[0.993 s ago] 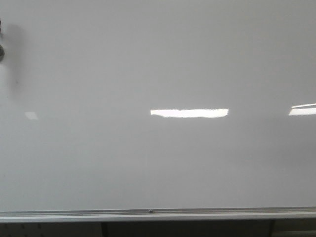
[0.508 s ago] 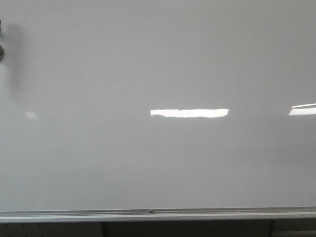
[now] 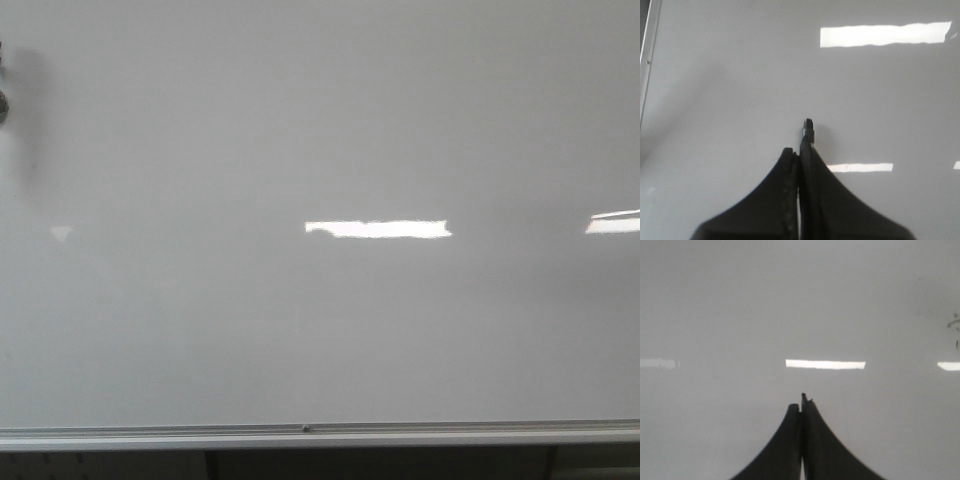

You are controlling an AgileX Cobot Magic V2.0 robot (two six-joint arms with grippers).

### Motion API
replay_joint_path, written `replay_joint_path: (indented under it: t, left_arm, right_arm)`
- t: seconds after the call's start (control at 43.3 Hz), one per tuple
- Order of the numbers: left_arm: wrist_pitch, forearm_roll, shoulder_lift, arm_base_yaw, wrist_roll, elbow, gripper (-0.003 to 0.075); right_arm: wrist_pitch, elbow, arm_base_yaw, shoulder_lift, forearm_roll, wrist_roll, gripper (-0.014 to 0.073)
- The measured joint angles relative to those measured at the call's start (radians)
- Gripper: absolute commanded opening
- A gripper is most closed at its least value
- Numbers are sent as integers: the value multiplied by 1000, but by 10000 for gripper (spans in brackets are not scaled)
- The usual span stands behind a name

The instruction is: Write number 2 on whiteboard

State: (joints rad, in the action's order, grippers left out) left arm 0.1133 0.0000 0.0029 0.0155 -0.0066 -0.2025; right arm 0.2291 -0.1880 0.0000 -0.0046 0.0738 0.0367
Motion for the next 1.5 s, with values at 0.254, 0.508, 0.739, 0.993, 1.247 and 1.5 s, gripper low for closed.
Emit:
replay_joint_path:
  t: [0.254,0.508,0.739,0.993,1.247,1.5]
  left_arm:
    - [194,19,160,0,0,-273,-20]
    - [302,25,341,0,0,-428,-20]
    - [360,23,421,0,0,-427,-20]
    - [378,10,473,0,0,-421,-18]
    - [402,8,523,0,0,-420,342]
    - [405,8,574,2,7,-420,522]
  right_arm:
    - [162,-246,0,165,1,0,-67]
    - [246,-420,0,332,1,0,-67]
    - [261,-428,0,387,1,0,-67]
    - [330,-428,0,404,1,2,0]
    - [379,-428,0,444,1,59,503]
    - [386,-428,0,468,1,71,562]
